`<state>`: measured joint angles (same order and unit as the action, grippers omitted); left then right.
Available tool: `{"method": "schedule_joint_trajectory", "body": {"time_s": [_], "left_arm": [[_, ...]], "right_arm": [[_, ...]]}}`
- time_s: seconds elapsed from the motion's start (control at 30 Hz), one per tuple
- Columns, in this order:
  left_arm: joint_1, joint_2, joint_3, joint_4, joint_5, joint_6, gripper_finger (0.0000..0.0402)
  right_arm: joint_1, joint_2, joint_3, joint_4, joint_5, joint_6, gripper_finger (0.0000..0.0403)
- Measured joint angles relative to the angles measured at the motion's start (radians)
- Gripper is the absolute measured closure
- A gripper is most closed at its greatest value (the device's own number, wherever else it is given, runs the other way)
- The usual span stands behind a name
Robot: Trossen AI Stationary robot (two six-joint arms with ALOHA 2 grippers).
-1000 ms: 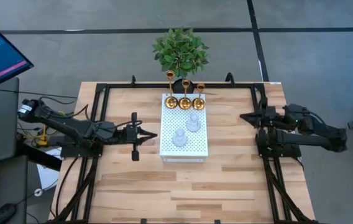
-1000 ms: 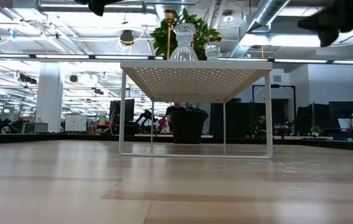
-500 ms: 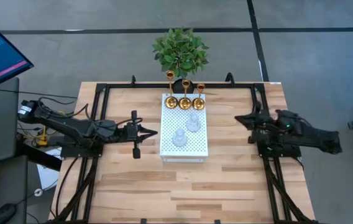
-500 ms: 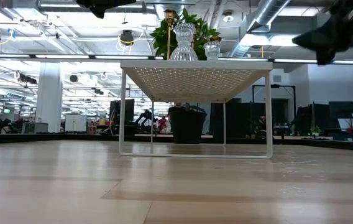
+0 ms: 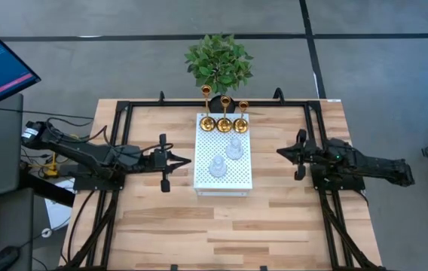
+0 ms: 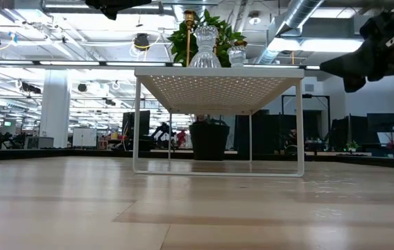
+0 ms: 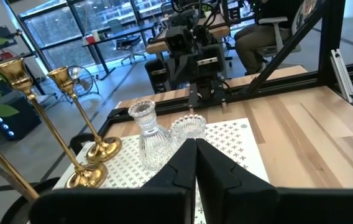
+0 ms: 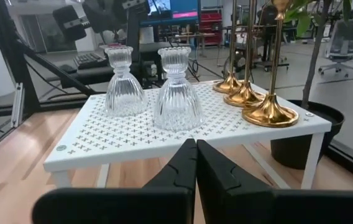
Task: Pick & Place candle stick holders
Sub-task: Return to Home Position
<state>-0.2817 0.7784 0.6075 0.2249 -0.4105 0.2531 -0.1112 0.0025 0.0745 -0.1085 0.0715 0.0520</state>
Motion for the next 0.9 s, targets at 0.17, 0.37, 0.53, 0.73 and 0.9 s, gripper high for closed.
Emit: {"method": "schedule_joint_trajectory", "body": {"time_s": [0.17, 0.37, 0.53, 0.73, 0.9], "left_arm": [[0.002, 0.000, 0.000, -0.001, 0.000, 0.022, 0.0394], [0.029, -0.096, 0.001, -0.057, 0.000, 0.025, 0.0394], [0.027, -0.239, 0.001, -0.212, 0.086, -0.032, 0.0394], [0.027, -0.364, 0.001, -0.336, 0.290, -0.053, 0.0394], [0.027, -0.453, -0.019, -0.375, 0.264, -0.039, 0.0394]], "right_arm": [[0.000, 0.000, 0.000, -0.006, -0.023, -0.032, 0.0403], [0.000, 0.000, -0.001, -0.018, -0.022, -0.015, 0.0403], [0.000, 0.000, -0.001, -0.018, -0.021, 0.016, 0.0403], [0.000, 0.000, -0.001, -0.018, -0.020, 0.027, 0.0403], [0.000, 0.000, -0.001, -0.018, -0.020, 0.028, 0.0403]]}}
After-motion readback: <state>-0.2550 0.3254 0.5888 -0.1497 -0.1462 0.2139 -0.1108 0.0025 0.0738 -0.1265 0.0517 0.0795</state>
